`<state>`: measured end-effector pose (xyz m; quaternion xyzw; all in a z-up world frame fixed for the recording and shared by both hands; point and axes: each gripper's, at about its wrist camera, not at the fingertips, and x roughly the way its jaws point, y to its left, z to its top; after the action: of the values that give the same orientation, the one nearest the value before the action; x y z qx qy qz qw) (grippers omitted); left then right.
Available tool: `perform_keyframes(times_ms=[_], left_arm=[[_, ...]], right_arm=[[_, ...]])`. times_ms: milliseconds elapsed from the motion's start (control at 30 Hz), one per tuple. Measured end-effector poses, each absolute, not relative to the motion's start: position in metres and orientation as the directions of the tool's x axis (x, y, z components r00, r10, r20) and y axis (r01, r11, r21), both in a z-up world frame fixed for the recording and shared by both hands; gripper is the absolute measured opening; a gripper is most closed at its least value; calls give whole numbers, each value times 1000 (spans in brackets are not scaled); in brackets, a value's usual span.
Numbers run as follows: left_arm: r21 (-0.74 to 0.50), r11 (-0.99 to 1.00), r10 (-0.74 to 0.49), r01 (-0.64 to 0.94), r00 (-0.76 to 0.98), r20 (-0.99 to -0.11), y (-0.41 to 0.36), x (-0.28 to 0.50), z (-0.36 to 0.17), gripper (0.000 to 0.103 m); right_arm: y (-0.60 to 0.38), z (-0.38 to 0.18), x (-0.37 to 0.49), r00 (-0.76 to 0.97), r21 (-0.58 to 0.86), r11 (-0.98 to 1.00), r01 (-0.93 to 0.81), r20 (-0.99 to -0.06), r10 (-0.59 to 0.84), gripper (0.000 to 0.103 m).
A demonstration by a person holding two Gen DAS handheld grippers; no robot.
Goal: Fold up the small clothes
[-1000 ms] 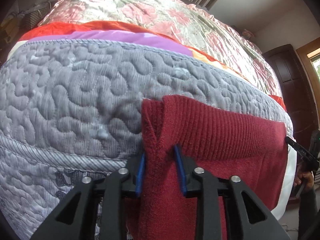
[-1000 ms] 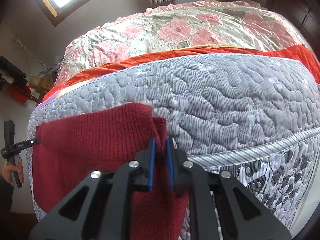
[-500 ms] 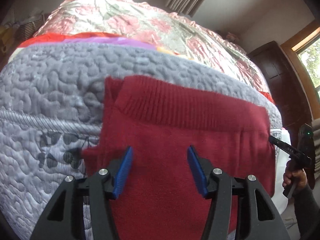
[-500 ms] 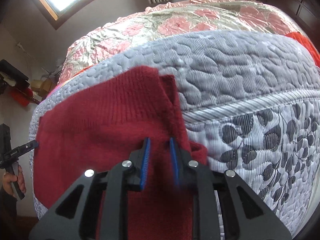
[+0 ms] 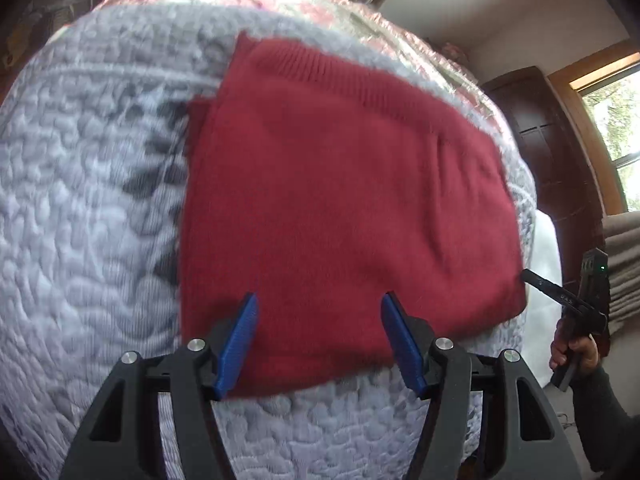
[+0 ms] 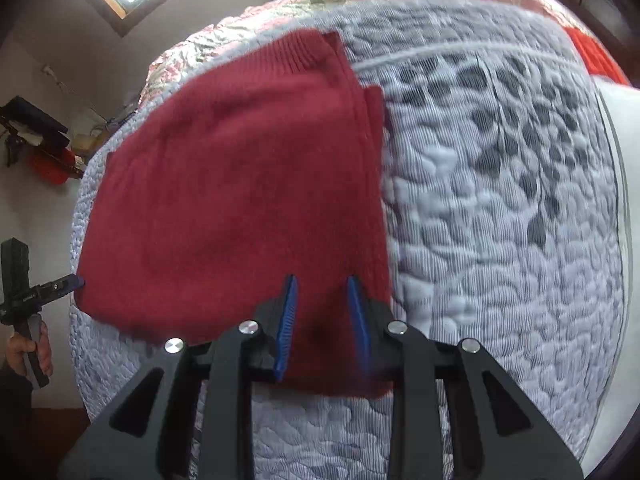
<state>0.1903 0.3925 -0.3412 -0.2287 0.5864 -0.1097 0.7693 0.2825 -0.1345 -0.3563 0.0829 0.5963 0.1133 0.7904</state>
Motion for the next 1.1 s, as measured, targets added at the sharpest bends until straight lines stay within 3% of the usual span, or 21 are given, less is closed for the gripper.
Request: perform_keyframes(times_ms=[133,300,367,433,467,633,833,1100], left_arm=[[-506,851,-458,-143,271,-847,399,181,-370,57],[-544,825,-497,-154,262,-827,408,180,-364,57],[-569,805,-516,-170,275,-811,421,171,-350,62],[-609,769,-540,-194,311,-782,437,159,-333,80],[-626,750,-550,-214,325,-769,446,154,-327,82],[-677,668,-598,-309,318,-736,496,143,-314,87],[-733,600,-676,-321,286,-679,528,170,-317,94],[-738,599,-725,-311,181,-664,533,234,-357,94]], right_arm=[[-149,-388,277,223,293,956,-23,-931,290,26],[-155,-380,269,223,318,948,27,-926,305,26],[-153,-363,262,238,307,951,24,-926,293,28],[-147,-342,255,257,294,956,17,-925,280,29],[-143,-332,248,267,291,957,11,-923,278,30],[-82,-286,210,272,212,971,-112,-933,236,56],[73,-257,176,249,75,930,-359,-953,173,84],[226,-272,168,261,42,836,-547,-940,218,84]])
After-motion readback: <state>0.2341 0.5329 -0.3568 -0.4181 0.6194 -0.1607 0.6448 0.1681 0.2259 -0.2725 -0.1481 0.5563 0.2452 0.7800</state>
